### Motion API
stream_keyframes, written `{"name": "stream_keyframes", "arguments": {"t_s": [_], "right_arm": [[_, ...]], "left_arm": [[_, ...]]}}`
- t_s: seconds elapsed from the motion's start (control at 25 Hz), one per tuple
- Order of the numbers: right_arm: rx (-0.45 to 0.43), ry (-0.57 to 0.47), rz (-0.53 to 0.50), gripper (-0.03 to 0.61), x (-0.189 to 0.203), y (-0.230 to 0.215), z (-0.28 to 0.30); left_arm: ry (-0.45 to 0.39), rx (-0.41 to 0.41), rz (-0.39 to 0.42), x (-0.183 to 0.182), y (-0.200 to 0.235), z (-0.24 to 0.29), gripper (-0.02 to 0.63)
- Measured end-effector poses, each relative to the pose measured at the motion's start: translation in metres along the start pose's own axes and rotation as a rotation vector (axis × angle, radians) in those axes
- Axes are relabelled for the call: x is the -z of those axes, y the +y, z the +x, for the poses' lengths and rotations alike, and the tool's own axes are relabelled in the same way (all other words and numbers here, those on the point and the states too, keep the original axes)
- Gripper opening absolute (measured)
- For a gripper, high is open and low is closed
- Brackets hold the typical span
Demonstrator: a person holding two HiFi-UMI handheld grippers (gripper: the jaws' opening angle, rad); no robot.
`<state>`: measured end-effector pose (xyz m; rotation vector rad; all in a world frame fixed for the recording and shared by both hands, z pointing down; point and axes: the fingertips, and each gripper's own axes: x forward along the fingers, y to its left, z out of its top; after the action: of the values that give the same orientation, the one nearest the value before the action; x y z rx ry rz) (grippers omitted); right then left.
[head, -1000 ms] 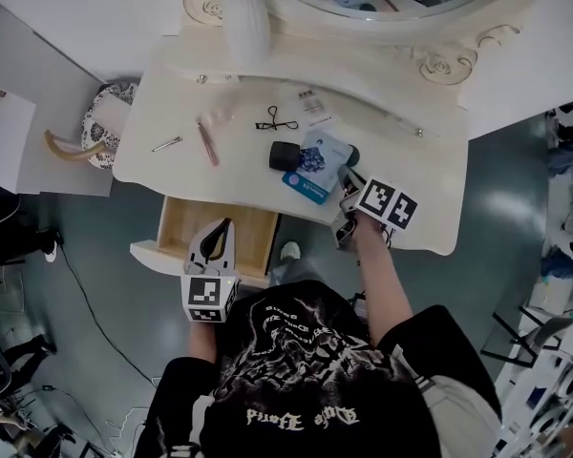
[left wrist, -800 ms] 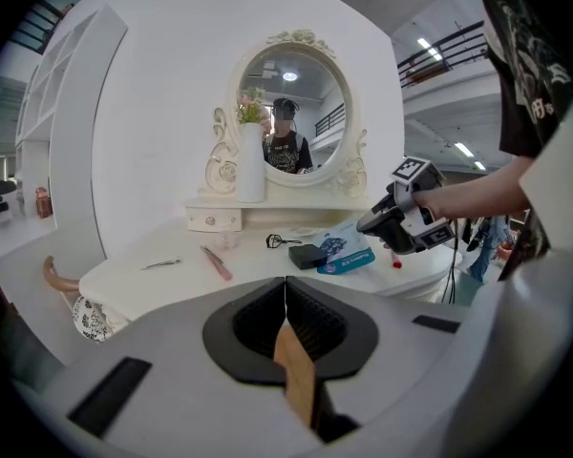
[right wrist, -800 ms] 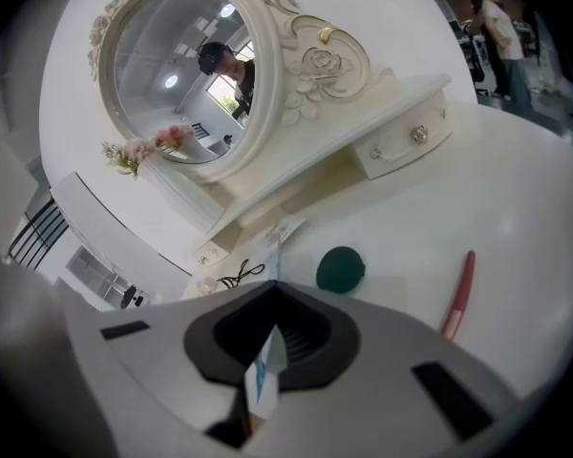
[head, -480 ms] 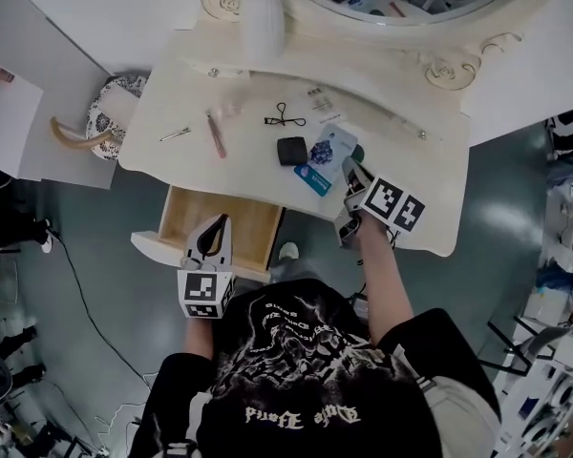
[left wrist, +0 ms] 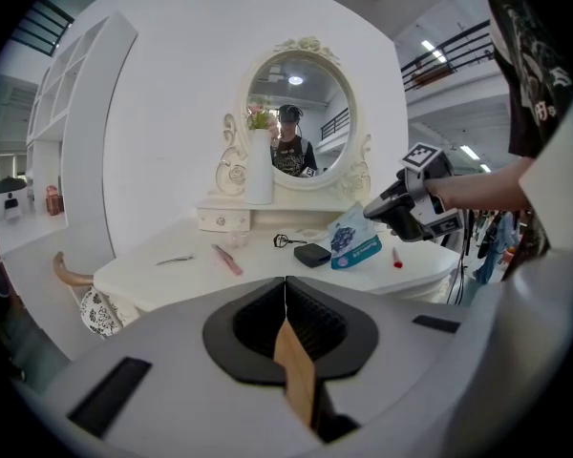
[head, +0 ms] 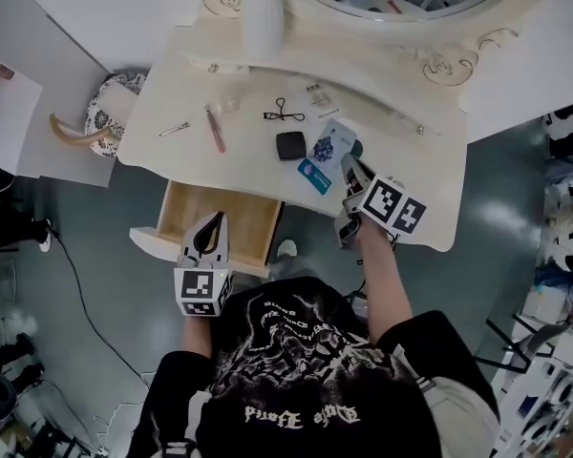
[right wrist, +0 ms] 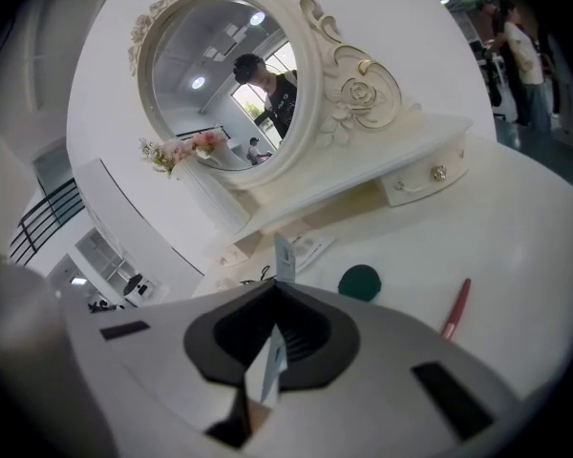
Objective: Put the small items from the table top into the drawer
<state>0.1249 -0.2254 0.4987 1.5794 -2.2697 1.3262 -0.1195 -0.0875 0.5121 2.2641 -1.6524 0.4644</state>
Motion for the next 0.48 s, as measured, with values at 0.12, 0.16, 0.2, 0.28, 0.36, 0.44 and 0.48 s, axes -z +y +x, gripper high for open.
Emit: {"name": "stream_keyframes", "arguments": {"t_s": [0.12, 0.16, 0.2, 0.28, 0.36, 0.44, 0.48], "right_arm": [[-0.001, -0.001, -0.047, 0.008, -0.001, 0.006, -0.004], [-0.003, -0.003, -0.062, 0.008, -0.002, 0.009, -0.005], [-0.006, -0.005, -0.078, 0.008, -0.003, 0.012, -0.006], [-0.018, -0.011, -0.106, 0.008, -0.006, 0.019, -0.008], [-0.030, -0.010, -0.126, 0.008, -0.007, 0.027, -0.010], [-0.047, -0.009, -0.146, 0.008, -0.008, 0.036, -0.012], [-0.056, -0.009, -0.157, 0.008, -0.008, 0.041, -0.012]], "left_arm": [[-0.001, -0.005, -0.005, 0.001, 0.000, -0.002, 0.015], [-0.002, -0.008, -0.006, 0.001, 0.000, -0.003, 0.015], [-0.004, -0.011, -0.008, 0.001, 0.001, -0.004, 0.015], [-0.006, -0.019, -0.011, 0.002, 0.002, -0.006, 0.015], [-0.009, -0.027, -0.017, 0.002, 0.004, -0.008, 0.015], [-0.011, -0.034, -0.022, 0.002, 0.006, -0.010, 0.015], [-0.012, -0.037, -0.023, 0.002, 0.007, -0.011, 0.015]]}}
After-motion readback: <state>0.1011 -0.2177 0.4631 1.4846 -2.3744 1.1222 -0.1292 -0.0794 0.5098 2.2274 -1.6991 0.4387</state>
